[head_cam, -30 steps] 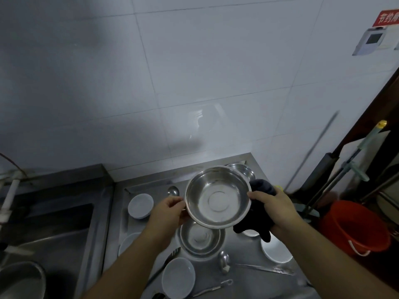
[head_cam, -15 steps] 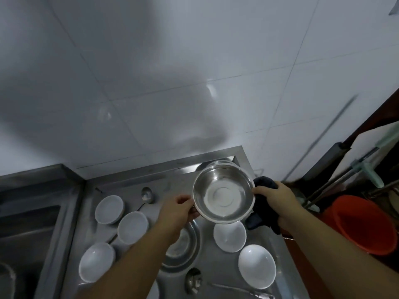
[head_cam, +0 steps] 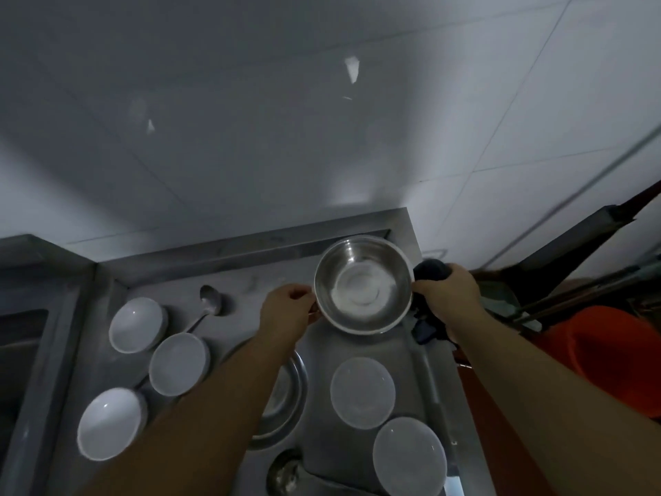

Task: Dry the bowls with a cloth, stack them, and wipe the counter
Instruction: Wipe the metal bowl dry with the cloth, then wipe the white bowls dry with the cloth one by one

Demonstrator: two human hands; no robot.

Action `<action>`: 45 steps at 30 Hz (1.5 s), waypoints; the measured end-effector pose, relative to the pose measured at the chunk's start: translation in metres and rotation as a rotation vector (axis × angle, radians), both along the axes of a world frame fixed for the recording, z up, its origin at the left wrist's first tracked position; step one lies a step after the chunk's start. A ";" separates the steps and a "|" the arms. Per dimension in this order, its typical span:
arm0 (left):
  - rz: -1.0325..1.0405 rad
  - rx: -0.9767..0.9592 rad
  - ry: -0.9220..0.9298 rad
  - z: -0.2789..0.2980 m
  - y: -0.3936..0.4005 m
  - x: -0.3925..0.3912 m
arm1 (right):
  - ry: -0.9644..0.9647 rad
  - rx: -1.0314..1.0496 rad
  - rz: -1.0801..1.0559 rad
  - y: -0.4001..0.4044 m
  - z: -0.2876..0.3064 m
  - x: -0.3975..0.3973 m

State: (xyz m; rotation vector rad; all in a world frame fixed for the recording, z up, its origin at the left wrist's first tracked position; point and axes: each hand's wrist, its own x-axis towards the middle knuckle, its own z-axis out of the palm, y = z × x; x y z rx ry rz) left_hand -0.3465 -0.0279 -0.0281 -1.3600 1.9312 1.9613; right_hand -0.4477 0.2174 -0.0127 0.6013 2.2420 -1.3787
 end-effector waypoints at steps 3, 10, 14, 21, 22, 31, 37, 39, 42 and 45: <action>0.004 -0.085 -0.013 -0.020 -0.001 -0.016 | -0.001 0.061 0.066 -0.004 -0.016 -0.019; -0.102 -0.320 -0.120 -0.057 -0.003 -0.035 | 0.033 0.209 0.106 -0.013 -0.051 -0.038; -0.174 -0.435 -0.166 -0.063 -0.002 -0.037 | 0.037 0.223 0.115 -0.015 -0.065 -0.037; -0.144 -0.474 -0.203 -0.075 0.000 -0.042 | 0.050 0.216 0.138 -0.018 -0.074 -0.035; -0.135 -0.466 -0.203 -0.076 0.000 -0.042 | 0.050 0.216 0.138 -0.017 -0.074 -0.034; -0.294 -0.420 -0.229 -0.063 0.005 -0.010 | 0.010 0.234 0.036 0.005 -0.056 -0.005; -0.653 -0.457 -0.349 -0.062 0.028 0.047 | -0.021 0.168 0.053 0.018 -0.055 0.044; -0.696 -0.399 -0.389 -0.067 0.036 0.066 | -0.036 0.137 0.076 0.021 -0.056 0.058; -0.756 -0.376 -0.428 -0.076 0.045 0.088 | -0.052 0.119 0.091 0.023 -0.056 0.075; -0.722 -0.352 -0.437 -0.081 0.054 0.102 | -0.046 0.103 0.071 0.025 -0.055 0.087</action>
